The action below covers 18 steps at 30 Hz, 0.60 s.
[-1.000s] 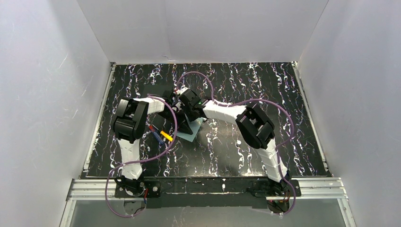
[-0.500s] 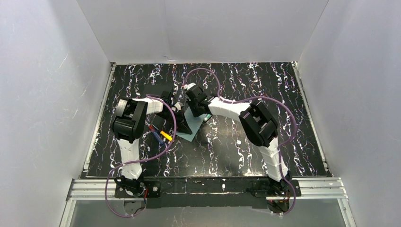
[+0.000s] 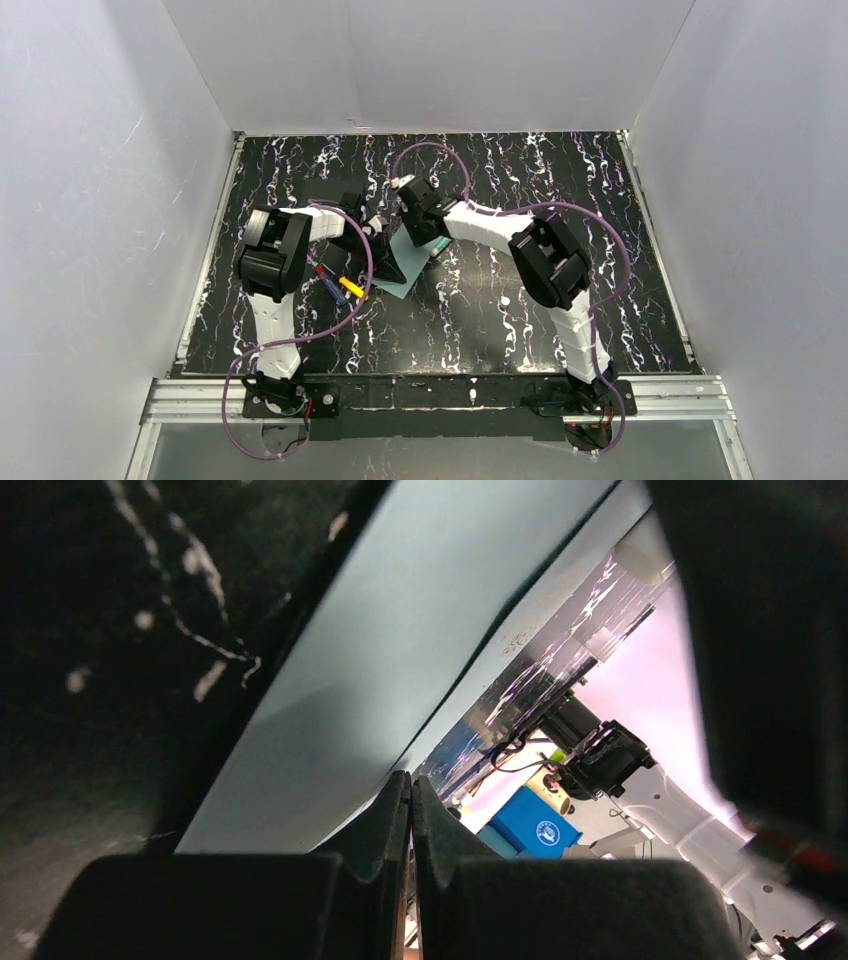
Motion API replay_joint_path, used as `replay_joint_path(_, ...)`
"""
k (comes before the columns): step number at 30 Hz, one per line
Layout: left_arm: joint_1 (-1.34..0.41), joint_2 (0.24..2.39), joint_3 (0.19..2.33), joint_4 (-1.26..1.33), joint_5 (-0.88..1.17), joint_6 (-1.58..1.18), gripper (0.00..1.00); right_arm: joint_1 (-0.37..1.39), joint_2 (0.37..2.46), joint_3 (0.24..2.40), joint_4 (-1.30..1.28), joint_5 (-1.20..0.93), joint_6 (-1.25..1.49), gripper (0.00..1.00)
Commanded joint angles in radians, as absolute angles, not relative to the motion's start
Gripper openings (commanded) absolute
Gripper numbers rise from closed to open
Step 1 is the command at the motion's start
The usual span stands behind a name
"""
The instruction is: Place the letter into the envelope and seal it
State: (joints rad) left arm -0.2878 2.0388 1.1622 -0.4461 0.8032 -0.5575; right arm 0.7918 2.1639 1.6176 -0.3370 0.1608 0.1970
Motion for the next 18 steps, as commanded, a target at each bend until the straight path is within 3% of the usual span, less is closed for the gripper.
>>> replay_joint_path(1, -0.268, 2.108, 1.133, -0.532, 0.688, -0.597, 0.0, 0.869, 2.117, 1.642, -0.403, 0.149, 0.175, 0.21)
replay_joint_path(12, -0.268, 2.112, 1.13, -0.532, 0.69, -0.597, 0.0, 0.9, 2.146, 1.616, -0.456, 0.263, 0.149, 0.19)
replay_joint_path(18, -0.265, 2.112, 1.129, -0.532, 0.692, -0.598, 0.0, 0.895, 2.101, 1.501, -0.393, 0.314, 0.062, 0.23)
